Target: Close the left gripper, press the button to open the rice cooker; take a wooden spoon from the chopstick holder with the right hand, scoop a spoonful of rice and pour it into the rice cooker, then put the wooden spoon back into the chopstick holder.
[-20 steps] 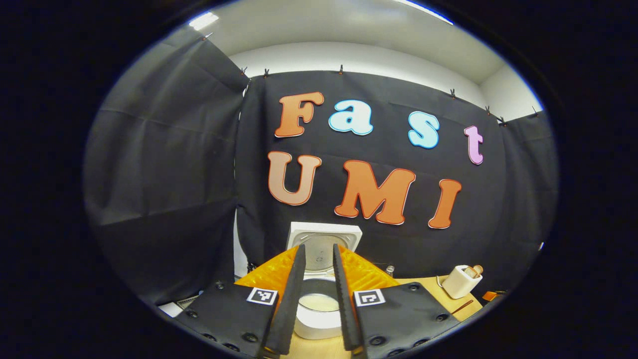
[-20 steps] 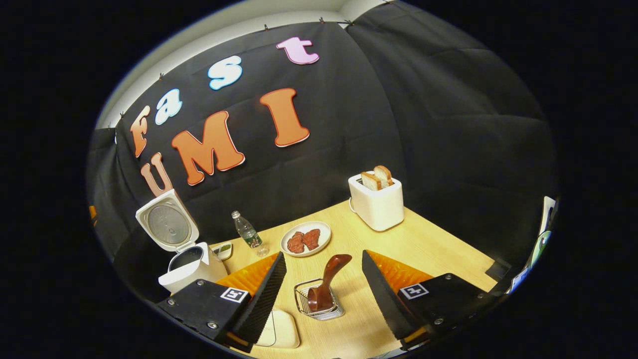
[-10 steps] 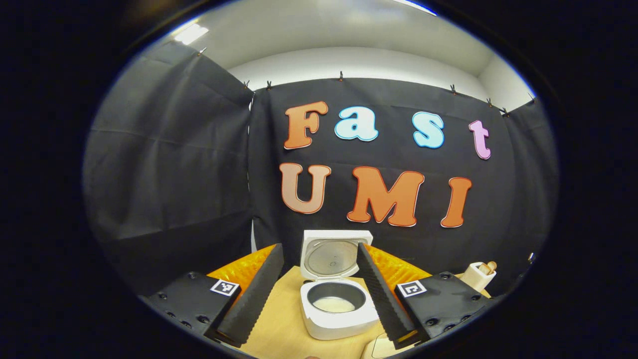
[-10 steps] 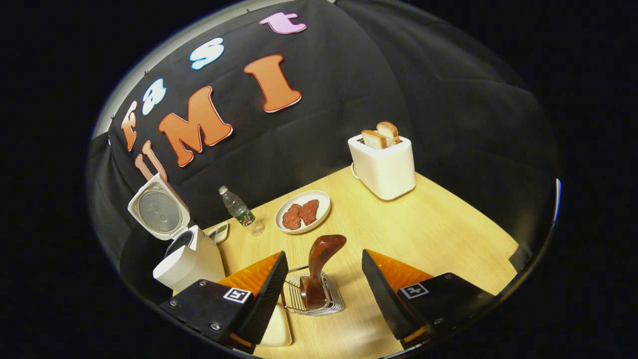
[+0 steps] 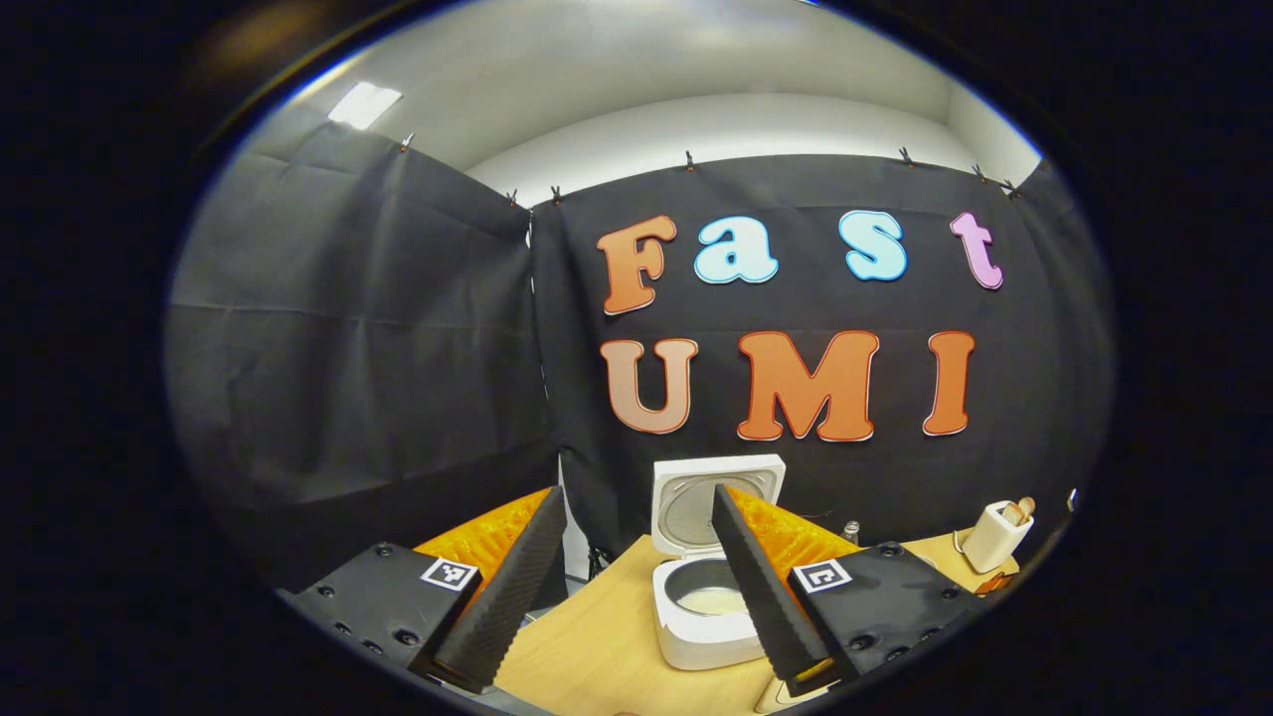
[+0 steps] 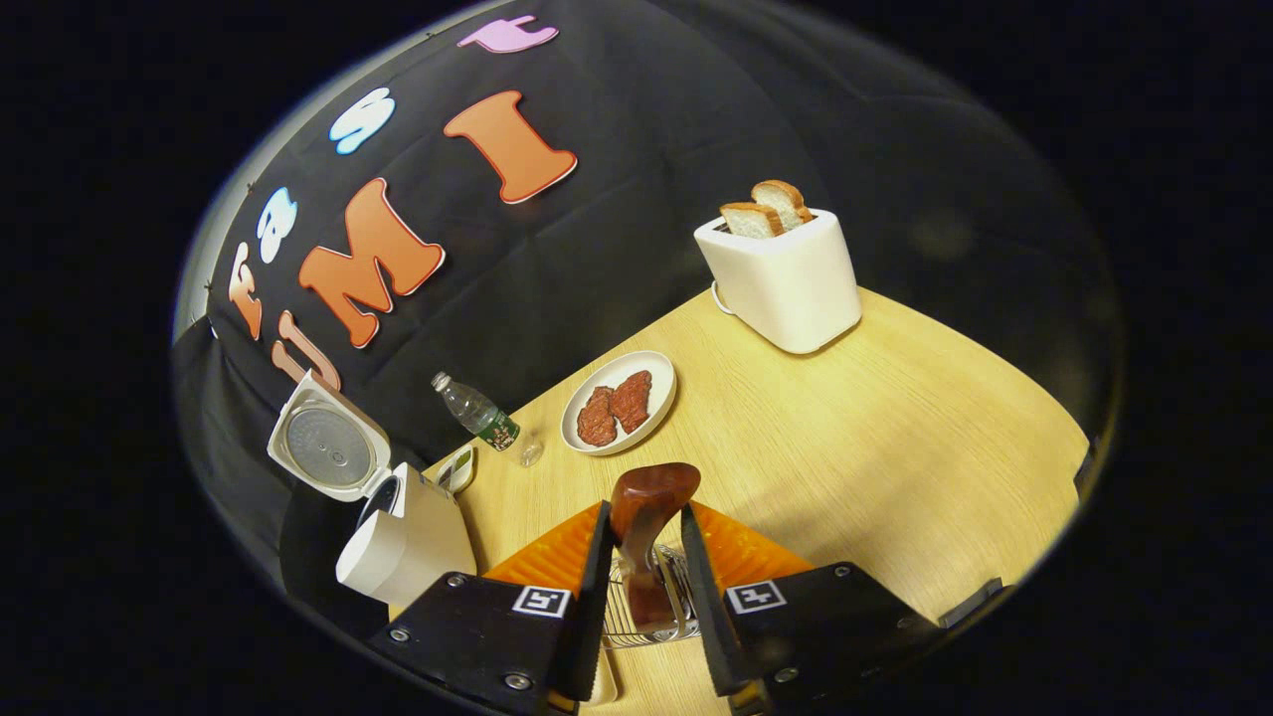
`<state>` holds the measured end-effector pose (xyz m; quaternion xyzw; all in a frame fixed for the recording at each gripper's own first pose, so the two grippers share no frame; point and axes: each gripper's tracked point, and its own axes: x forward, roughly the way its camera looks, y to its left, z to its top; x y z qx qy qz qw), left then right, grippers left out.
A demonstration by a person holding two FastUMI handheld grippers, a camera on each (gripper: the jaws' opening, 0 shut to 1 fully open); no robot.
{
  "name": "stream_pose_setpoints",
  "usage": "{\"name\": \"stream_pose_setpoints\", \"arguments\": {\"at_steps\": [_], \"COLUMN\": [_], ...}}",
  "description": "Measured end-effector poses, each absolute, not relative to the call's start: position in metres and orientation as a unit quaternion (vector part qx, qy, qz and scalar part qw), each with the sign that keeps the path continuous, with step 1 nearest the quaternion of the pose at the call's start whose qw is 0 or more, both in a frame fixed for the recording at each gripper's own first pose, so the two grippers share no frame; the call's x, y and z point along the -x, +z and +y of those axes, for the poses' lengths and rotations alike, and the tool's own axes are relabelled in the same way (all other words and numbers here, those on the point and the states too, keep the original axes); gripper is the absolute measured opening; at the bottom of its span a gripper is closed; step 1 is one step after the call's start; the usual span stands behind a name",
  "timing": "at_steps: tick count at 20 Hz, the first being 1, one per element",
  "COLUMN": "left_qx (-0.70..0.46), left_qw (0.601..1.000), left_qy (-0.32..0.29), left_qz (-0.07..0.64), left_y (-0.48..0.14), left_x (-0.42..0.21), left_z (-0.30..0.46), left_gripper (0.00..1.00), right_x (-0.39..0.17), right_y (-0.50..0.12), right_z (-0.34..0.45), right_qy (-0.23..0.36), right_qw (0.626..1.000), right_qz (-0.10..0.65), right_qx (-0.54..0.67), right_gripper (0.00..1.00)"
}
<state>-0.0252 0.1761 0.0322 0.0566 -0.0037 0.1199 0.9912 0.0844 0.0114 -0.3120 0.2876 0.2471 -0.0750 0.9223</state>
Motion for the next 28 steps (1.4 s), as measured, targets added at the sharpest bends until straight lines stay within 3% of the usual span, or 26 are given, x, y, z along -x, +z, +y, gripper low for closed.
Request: {"name": "stream_pose_setpoints", "arguments": {"at_steps": [3, 4, 5, 7, 8, 14, 23, 28], "left_qx": [-0.057, -0.060, -0.063, -0.064, -0.061, -0.049, -0.039, -0.032], "left_qw": [0.989, 0.987, 0.986, 0.985, 0.985, 0.987, 0.997, 0.999], "left_qy": [0.140, 0.147, 0.153, 0.160, 0.161, 0.152, 0.073, 0.006], "left_qz": [-0.003, -0.002, -0.001, 0.003, 0.005, 0.010, 0.005, 0.007], "left_y": [0.033, 0.032, 0.032, 0.029, 0.027, 0.020, 0.025, 0.022], "left_x": [0.032, 0.035, 0.037, 0.041, 0.042, 0.040, -0.001, -0.036], "left_z": [0.187, 0.189, 0.192, 0.195, 0.195, 0.191, 0.187, 0.190], "left_gripper": [0.98, 0.98, 0.98, 0.98, 0.98, 0.99, 0.99, 0.99], "right_x": [-0.093, -0.095, -0.095, -0.095, -0.096, -0.089, -0.072, -0.046], "right_y": [-0.317, -0.317, -0.318, -0.322, -0.319, -0.313, -0.232, -0.178], "right_z": [0.018, 0.020, 0.021, 0.018, 0.015, 0.009, 0.015, 0.063], "right_qy": [-0.063, -0.061, -0.059, -0.061, -0.066, -0.077, -0.107, -0.102], "right_qw": [0.915, 0.909, 0.902, 0.897, 0.895, 0.898, 0.941, 0.959], "right_qz": [0.259, 0.263, 0.270, 0.274, 0.269, 0.254, 0.169, 0.114], "right_qx": [-0.303, -0.318, -0.332, -0.342, -0.349, -0.350, -0.272, -0.239], "right_gripper": [0.36, 0.23, 0.28, 0.22, 0.24, 0.06, 0.05, 0.05]}}
